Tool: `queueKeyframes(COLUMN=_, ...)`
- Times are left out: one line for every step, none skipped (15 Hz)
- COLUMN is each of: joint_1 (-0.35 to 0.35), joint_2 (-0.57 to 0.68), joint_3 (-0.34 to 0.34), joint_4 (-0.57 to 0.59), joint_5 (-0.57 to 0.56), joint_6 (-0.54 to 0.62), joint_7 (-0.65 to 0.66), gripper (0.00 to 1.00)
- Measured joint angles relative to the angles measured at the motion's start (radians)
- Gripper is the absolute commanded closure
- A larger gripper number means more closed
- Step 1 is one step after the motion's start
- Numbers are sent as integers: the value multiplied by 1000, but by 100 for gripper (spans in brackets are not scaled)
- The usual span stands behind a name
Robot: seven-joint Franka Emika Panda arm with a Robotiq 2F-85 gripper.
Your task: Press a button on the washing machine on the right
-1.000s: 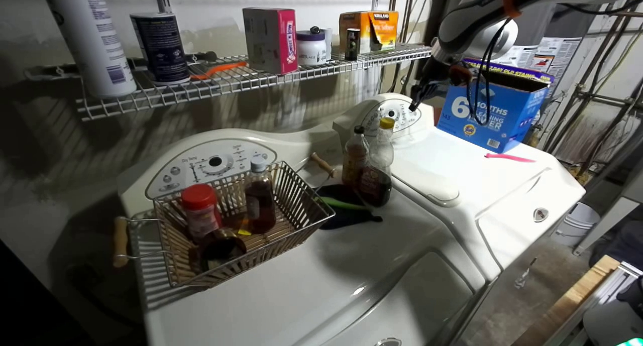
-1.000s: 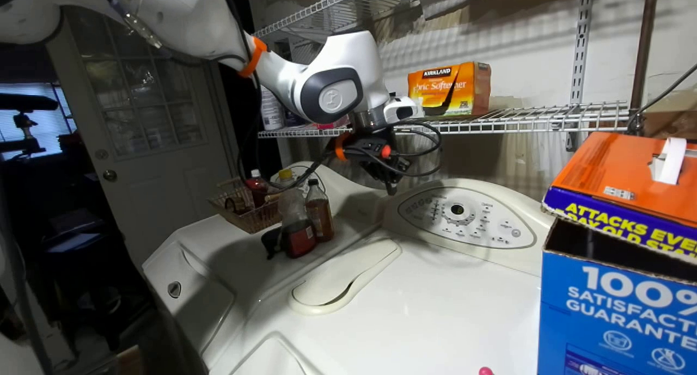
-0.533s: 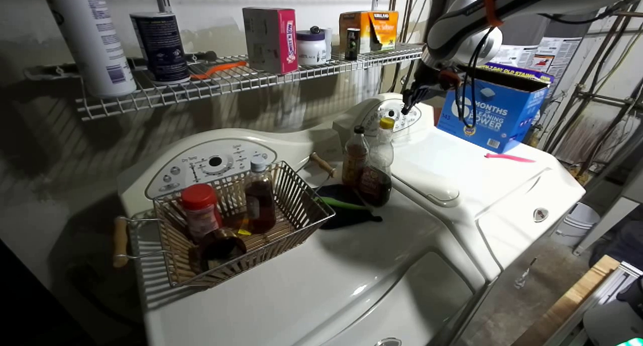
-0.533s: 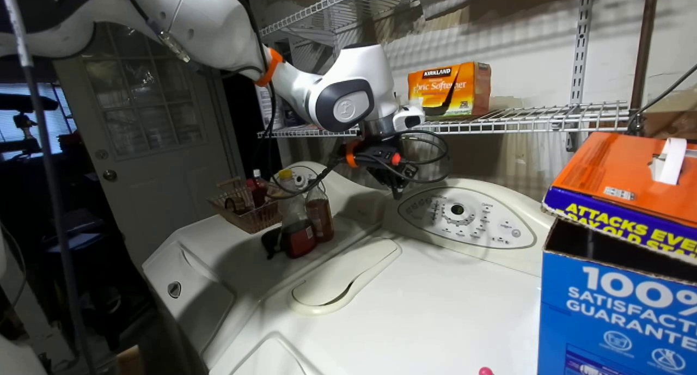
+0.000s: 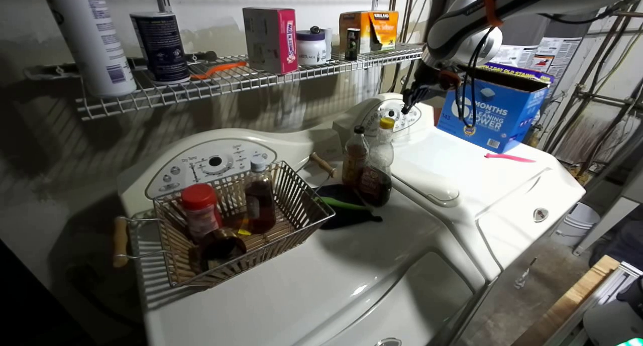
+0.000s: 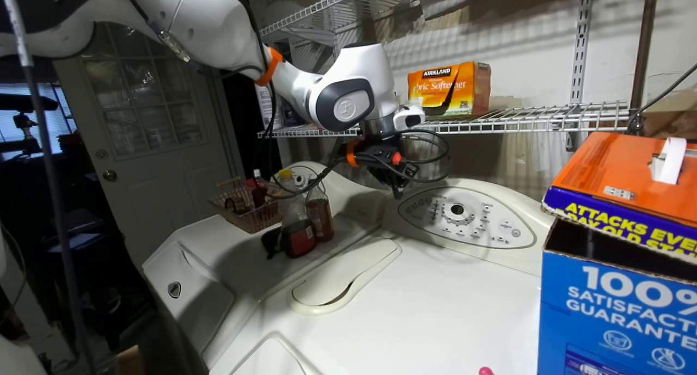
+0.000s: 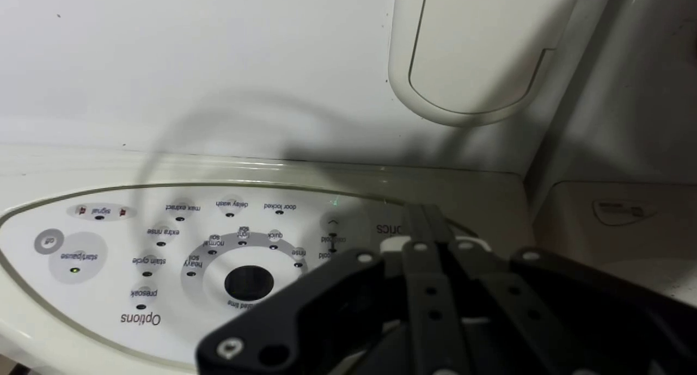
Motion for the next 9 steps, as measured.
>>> queueKeyframes(joint_1=-2, joint_2=0, joint_3=2, joint_4=0, joint_5=0, joint_6=0, joint_7=0, gripper=100)
queueKeyframes(joint_1=-3, joint_2=0, joint_3=4, joint_4=-1, joint_5=-1, joint_6=0, joint_7=5, gripper=100)
queueKeyframes(joint_1=-3, joint_2=3, joint_3=6, joint_4=-1, joint_5=-1, joint_6=0, joint_7=11, gripper=100)
queueKeyframes(joint_1=-3, joint_2=9, joint_3=8, joint_4=-1, joint_5=-1, joint_6=0, joint_7=20, gripper=100)
queueKeyframes(joint_1=-3, joint_2=18, joint_3=11, joint_4=1, joint_5=-1, joint_6=0, joint_7=29, gripper=100)
queueKeyframes(joint_1=-3, joint_2=30, joint_3=13, joint_4=5, joint_5=-1, joint_6=0, joint_7=40, gripper=100)
queueKeyframes(joint_1=-3, joint_2=45, joint_3=14, joint_4=10, joint_5=-1, joint_6=9, joint_7=53, gripper=100)
queueKeyframes(joint_1=-4, joint_2=61, joint_3=14, joint_4=16, joint_5=-1, joint_6=23, joint_7=65, gripper=100)
queueKeyframes(joint_1=-5, joint_2=80, joint_3=14, joint_4=26, joint_5=-1, joint_6=32, joint_7=75, gripper=100)
